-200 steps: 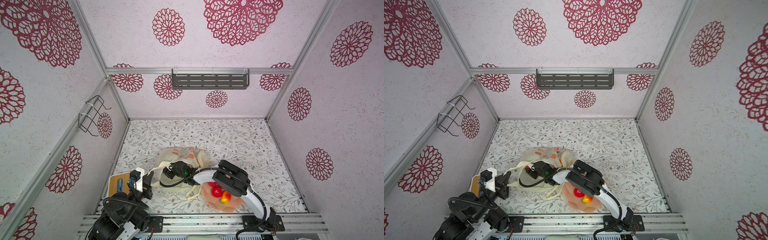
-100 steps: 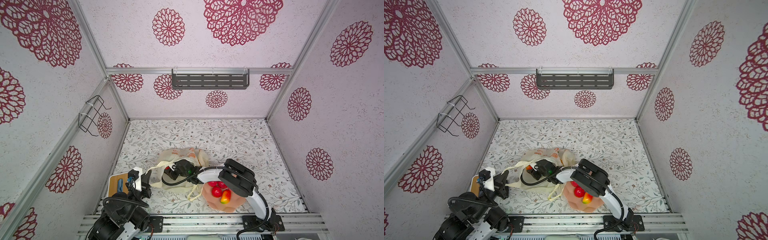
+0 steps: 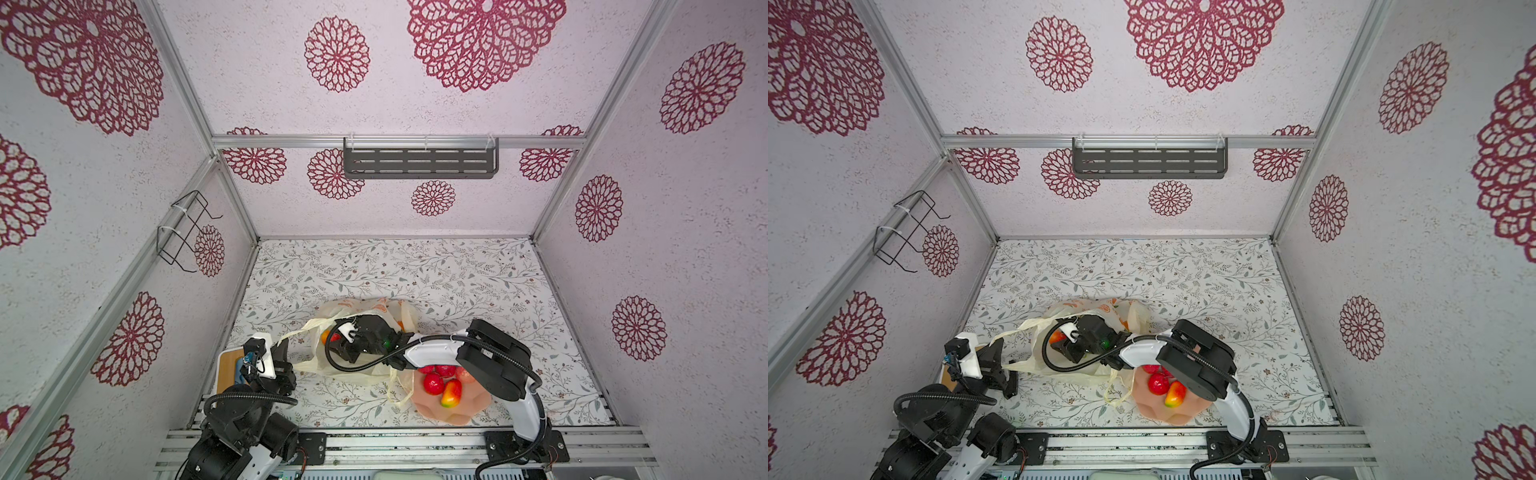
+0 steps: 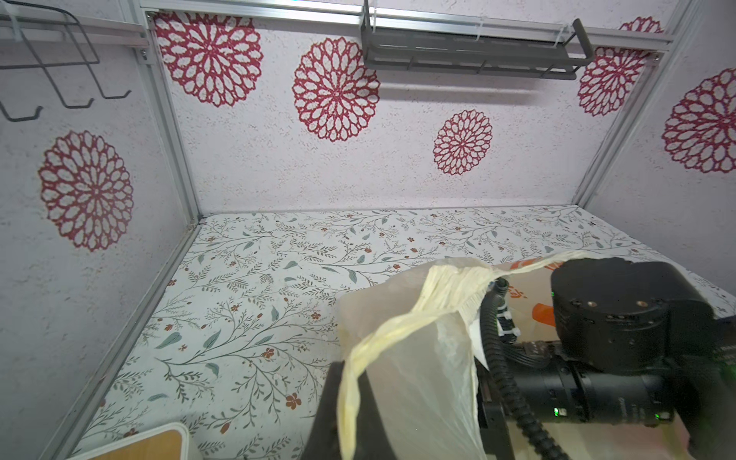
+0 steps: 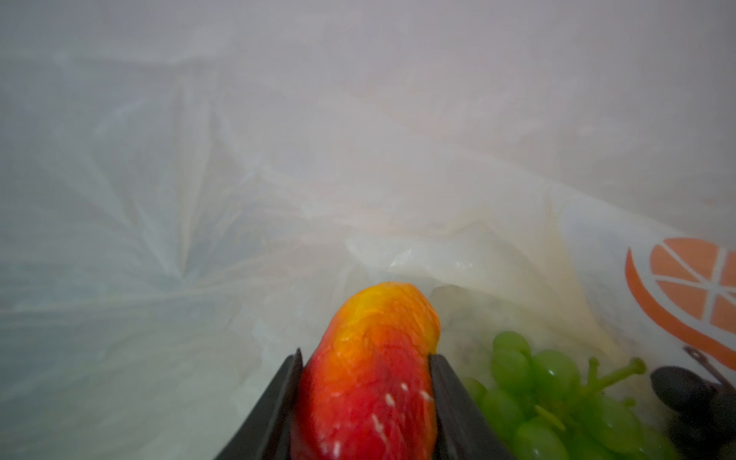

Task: Take fruits out of the plastic bag
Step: Take out the fake fruit from the plastic bag.

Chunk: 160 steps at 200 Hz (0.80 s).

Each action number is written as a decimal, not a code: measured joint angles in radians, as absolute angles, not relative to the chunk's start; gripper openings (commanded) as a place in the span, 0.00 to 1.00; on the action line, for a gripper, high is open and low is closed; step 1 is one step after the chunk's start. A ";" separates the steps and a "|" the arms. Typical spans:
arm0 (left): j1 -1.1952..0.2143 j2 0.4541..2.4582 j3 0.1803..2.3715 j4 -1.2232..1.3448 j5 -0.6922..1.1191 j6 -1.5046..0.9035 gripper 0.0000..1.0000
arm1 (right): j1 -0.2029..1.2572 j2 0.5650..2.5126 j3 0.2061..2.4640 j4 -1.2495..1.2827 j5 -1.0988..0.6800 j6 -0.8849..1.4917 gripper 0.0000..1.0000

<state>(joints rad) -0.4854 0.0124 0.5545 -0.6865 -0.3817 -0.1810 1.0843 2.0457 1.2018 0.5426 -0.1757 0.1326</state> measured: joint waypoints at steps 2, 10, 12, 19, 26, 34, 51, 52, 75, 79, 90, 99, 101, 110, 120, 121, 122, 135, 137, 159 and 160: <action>-0.484 0.012 0.554 -0.687 -0.384 -0.182 0.00 | 1.084 2.042 1.198 0.542 -0.177 0.133 0.35; -0.482 0.012 0.554 -0.686 -0.388 -0.185 0.00 | 1.084 2.025 1.184 0.539 -0.186 0.133 0.35; -0.482 0.012 0.554 -0.686 -0.389 -0.186 0.00 | 1.084 2.020 1.181 0.539 -0.188 0.133 0.35; -0.481 0.012 0.554 -0.687 -0.393 -0.187 0.00 | 1.084 2.003 1.168 0.540 -0.193 0.133 0.35; -0.480 0.012 0.554 -0.686 -0.395 -0.188 0.00 | 1.084 1.982 1.151 0.542 -0.200 0.134 0.35; -0.480 0.012 0.554 -0.686 -0.397 -0.189 0.00 | 1.084 1.954 1.128 0.549 -0.210 0.135 0.35; -0.479 0.012 0.554 -0.687 -0.402 -0.191 0.00 | 1.084 1.897 1.084 0.569 -0.232 0.140 0.34; -0.479 0.012 0.554 -0.687 -0.402 -0.191 0.00 | 1.084 1.894 1.082 0.570 -0.233 0.141 0.34; -0.477 0.012 0.554 -0.687 -0.403 -0.192 0.00 | 1.084 1.825 1.041 0.588 -0.262 0.143 0.34; -0.477 0.012 0.554 -0.687 -0.403 -0.192 0.00 | 1.084 1.814 1.034 0.591 -0.268 0.143 0.34; -0.477 0.012 0.554 -0.687 -0.403 -0.192 0.00 | 1.084 1.781 1.013 0.598 -0.278 0.142 0.34; -0.477 0.012 0.554 -0.687 -0.403 -0.192 0.00 | 1.084 1.753 0.995 0.602 -0.294 0.142 0.34; -0.477 0.012 0.554 -0.687 -0.403 -0.192 0.00 | 1.084 1.746 0.992 0.603 -0.296 0.142 0.34; -0.477 0.012 0.554 -0.687 -0.403 -0.192 0.00 | 1.084 1.723 0.979 0.601 -0.311 0.142 0.34; -0.477 0.012 0.554 -0.686 -0.403 -0.192 0.00 | 1.084 1.694 0.968 0.597 -0.328 0.143 0.34; -0.477 0.012 0.554 -0.686 -0.403 -0.192 0.00 | 1.084 1.692 0.968 0.596 -0.329 0.143 0.34; -0.477 0.012 0.554 -0.687 -0.403 -0.192 0.00 | 1.084 1.689 0.967 0.595 -0.331 0.143 0.34; -0.477 0.012 0.554 -0.687 -0.404 -0.192 0.00 | 1.084 1.651 0.959 0.577 -0.352 0.144 0.34; -0.477 0.012 0.554 -0.687 -0.404 -0.192 0.00 | 1.084 1.647 0.958 0.575 -0.353 0.144 0.34; -0.477 0.012 0.554 -0.687 -0.407 -0.192 0.00 | 1.084 1.566 0.938 0.536 -0.369 0.152 0.34; -0.477 0.012 0.554 -0.686 -0.407 -0.192 0.00 | 1.084 1.563 0.937 0.534 -0.368 0.152 0.34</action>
<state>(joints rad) -0.4767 0.0124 0.5545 -0.6865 -0.4072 -0.1925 1.0843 1.5627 0.9371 0.5339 -0.3679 0.1524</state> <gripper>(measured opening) 0.043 0.463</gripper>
